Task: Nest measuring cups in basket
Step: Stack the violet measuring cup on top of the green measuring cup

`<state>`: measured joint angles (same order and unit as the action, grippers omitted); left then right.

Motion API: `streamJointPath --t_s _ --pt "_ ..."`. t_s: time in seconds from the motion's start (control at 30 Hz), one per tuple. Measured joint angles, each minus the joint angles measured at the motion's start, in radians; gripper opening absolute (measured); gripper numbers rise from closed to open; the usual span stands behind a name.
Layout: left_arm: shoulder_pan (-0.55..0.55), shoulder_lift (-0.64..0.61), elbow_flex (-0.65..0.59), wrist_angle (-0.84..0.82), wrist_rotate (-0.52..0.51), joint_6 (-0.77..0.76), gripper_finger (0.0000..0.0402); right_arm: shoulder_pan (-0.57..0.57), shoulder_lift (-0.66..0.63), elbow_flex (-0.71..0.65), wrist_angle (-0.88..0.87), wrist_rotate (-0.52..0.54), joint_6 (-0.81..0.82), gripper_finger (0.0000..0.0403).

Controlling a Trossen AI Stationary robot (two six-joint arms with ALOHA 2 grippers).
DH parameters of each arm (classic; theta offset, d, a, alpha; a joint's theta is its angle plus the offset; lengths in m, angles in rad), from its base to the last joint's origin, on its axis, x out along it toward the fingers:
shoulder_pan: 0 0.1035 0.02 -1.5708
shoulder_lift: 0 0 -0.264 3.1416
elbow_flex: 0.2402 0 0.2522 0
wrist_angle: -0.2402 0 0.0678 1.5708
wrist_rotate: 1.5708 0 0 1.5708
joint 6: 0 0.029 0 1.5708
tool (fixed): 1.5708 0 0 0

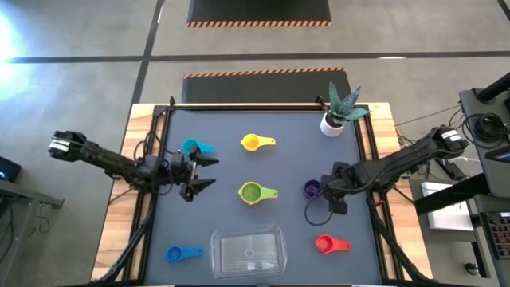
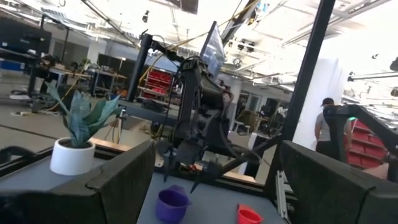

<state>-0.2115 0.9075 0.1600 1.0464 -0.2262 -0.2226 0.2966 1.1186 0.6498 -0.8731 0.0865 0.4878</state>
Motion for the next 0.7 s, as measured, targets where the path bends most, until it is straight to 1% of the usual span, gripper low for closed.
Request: streamJointPath --t_s 0.07,0.13,0.23,0.3,0.37,0.43,0.53,0.6,0.7 --pt "-0.004 -0.012 0.000 -0.004 0.001 0.002 0.0326 0.000 0.022 0.000 0.040 -0.015 0.009 0.0354" --pt "-0.010 -0.044 0.000 -0.054 0.019 0.002 0.0326 0.000 0.041 0.000 0.065 -0.015 0.009 0.0345" --pt "-0.031 -0.156 0.000 -0.173 0.089 0.008 0.0325 0.000 0.067 0.000 0.079 -0.015 0.010 0.0331" --pt "-0.059 -0.246 0.000 -0.256 0.080 0.030 0.0322 0.000 0.077 -0.001 0.077 -0.014 0.010 0.0326" --pt "-0.095 -0.321 0.000 -0.323 0.036 0.069 0.0317 0.000 0.082 -0.002 0.080 -0.007 0.010 0.0325" --pt "-0.134 -0.380 0.000 -0.372 -0.041 0.113 0.0311 0.000 0.082 -0.002 0.081 0.005 0.009 0.0324" --pt "-0.178 -0.419 0.000 -0.418 -0.167 0.157 0.0302 0.000 0.081 -0.002 0.086 0.032 0.009 0.0324" --pt "-0.188 -0.419 0.000 -0.431 -0.201 0.164 0.0296 0.000 0.081 -0.002 0.091 0.045 0.009 0.0317" --pt "-0.189 -0.409 0.000 -0.428 -0.202 0.169 0.0289 -0.001 0.081 -0.002 0.102 0.046 -0.006 0.0289"
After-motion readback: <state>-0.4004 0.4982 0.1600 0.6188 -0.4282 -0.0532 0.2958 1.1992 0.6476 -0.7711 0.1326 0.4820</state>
